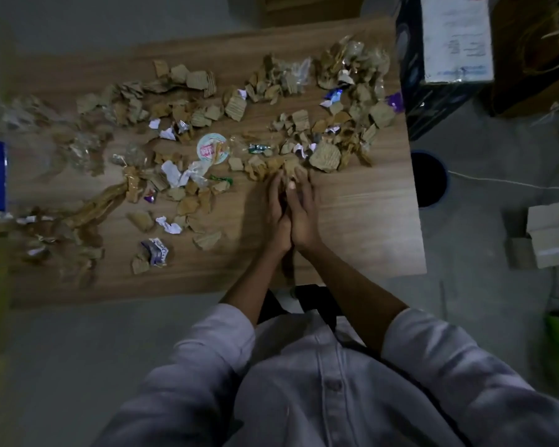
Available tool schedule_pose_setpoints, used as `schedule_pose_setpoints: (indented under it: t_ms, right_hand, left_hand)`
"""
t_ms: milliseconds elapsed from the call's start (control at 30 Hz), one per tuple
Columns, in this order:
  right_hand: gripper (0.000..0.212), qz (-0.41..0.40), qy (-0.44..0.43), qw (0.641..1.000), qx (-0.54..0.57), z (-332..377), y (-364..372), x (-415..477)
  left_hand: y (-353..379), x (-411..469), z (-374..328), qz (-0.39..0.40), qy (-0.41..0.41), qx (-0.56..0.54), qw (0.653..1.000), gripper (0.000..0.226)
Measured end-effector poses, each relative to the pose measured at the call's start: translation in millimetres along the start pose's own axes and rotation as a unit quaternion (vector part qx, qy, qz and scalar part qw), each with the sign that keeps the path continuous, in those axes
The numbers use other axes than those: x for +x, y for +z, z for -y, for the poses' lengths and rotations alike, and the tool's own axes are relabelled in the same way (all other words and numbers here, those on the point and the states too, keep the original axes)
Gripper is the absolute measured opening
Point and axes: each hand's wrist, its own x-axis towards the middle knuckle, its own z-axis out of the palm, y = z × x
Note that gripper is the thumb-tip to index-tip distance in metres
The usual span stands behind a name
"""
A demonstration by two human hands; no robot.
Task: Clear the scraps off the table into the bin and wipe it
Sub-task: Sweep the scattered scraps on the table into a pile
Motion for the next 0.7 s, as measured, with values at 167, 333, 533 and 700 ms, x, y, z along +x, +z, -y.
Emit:
schedule_pose_setpoints:
  t_ms: [167,333,533,700]
  right_hand:
    - [0.063,0.084,0.017,0.991,0.101,24,22,10]
    - [0.062,0.19,-0.01,0.972,0.137,64,41,9]
    - [0.061,0.213,0.068,0.962,0.158,77,52,10]
    - [0.059,0.212,0.077,0.956,0.189,77,33,14]
  left_hand:
    - [-27,11,-36,-0.06,0.026,-0.014,0.998,0.061]
    - [-68,25,-41,-0.142,0.053,0.087,0.985,0.055]
    - [-96,33,-17,-0.155,-0.073,0.2,0.965,0.069]
    - [-107,22,-17,-0.133,-0.09,0.155,0.975,0.069]
